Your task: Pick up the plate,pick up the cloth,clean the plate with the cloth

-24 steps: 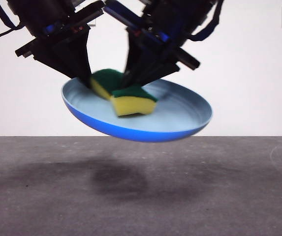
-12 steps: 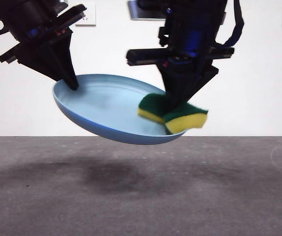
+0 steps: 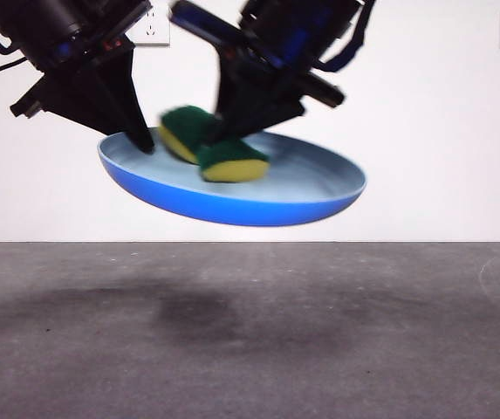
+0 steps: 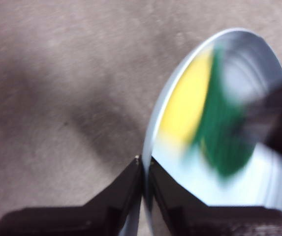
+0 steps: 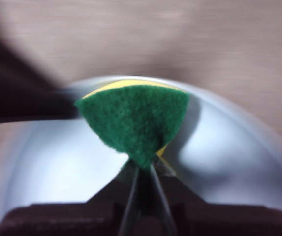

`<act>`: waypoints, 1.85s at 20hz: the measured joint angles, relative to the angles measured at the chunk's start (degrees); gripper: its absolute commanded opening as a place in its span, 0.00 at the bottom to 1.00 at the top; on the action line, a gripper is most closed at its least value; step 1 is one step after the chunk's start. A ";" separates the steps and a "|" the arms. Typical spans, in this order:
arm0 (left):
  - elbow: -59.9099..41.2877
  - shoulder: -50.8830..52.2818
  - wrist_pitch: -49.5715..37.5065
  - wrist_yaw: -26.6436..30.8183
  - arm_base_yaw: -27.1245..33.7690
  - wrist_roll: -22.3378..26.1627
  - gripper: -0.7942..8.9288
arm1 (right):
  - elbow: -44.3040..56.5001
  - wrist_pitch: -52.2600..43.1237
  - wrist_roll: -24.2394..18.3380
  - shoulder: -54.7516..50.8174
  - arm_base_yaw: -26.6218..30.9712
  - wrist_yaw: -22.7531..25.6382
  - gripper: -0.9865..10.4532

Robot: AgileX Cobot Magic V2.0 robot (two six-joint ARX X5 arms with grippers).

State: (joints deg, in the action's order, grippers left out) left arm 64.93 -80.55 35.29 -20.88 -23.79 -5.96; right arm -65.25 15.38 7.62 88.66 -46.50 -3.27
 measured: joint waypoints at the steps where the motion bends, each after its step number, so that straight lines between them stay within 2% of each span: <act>1: 0.00 -0.02 -0.50 -0.42 0.00 0.15 0.07 | 0.00 0.26 0.17 0.00 -1.01 -1.84 0.07; 4: -0.02 -0.02 -2.49 -0.94 0.00 0.35 0.07 | -0.44 5.07 0.52 -0.02 -4.02 -3.91 0.07; 7: -0.02 -0.02 -2.38 -0.59 0.00 0.46 0.07 | -0.44 13.99 -0.61 -0.02 -5.20 -2.80 0.07; 9: -0.02 -0.02 -1.68 -0.50 0.00 0.48 0.07 | -0.55 19.45 -1.42 -0.02 -5.18 2.69 0.07; 13: -0.02 -0.02 0.68 0.52 0.63 0.33 0.07 | -0.52 24.37 -2.40 -0.02 -3.50 21.29 0.07; 15: -0.02 -0.02 2.10 0.70 0.92 0.28 0.07 | -0.52 22.82 -2.49 -0.02 -1.99 26.05 0.07; 17: -0.02 -0.02 3.43 0.68 0.92 0.33 0.07 | -0.52 19.93 -2.51 -0.02 -0.57 26.84 0.07; 20: -0.02 -0.02 4.83 0.35 0.92 0.31 0.07 | -0.46 14.32 -2.49 -0.02 1.11 24.17 0.07; 22: -0.02 -0.02 5.09 0.37 0.92 0.31 0.07 | -0.42 9.64 -2.49 -0.02 1.66 19.52 0.07; 23: -0.02 -0.02 5.18 0.37 0.92 0.28 0.07 | -0.42 7.74 -2.47 -0.02 2.01 16.90 0.07; 26: -0.02 -0.02 5.20 0.28 0.85 0.35 0.07 | -0.42 2.58 -1.16 -0.02 2.21 5.07 0.07; 29: -0.02 -0.02 4.72 -0.92 0.59 1.03 0.07 | -0.42 1.99 -0.22 -0.02 1.18 -5.66 0.07; 31: -0.02 -0.02 3.63 -0.68 0.48 1.60 0.07 | -0.42 4.81 0.15 -0.02 -0.55 -6.75 0.07; 33: -0.02 -0.02 3.26 3.74 0.63 2.19 0.07 | -0.42 9.68 0.33 -0.02 -1.25 -7.26 0.07; 36: 0.00 -0.02 2.91 18.32 1.20 3.89 0.07 | -0.39 14.75 0.42 -0.17 -0.74 -6.97 0.07; 37: 0.00 -0.09 2.62 21.38 1.73 4.59 0.07 | -0.31 15.52 0.52 -0.74 -0.63 -6.71 0.07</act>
State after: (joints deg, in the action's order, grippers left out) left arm 64.93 -80.64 37.91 0.49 -22.06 -1.37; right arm -65.56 30.89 8.14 87.92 -47.13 -9.98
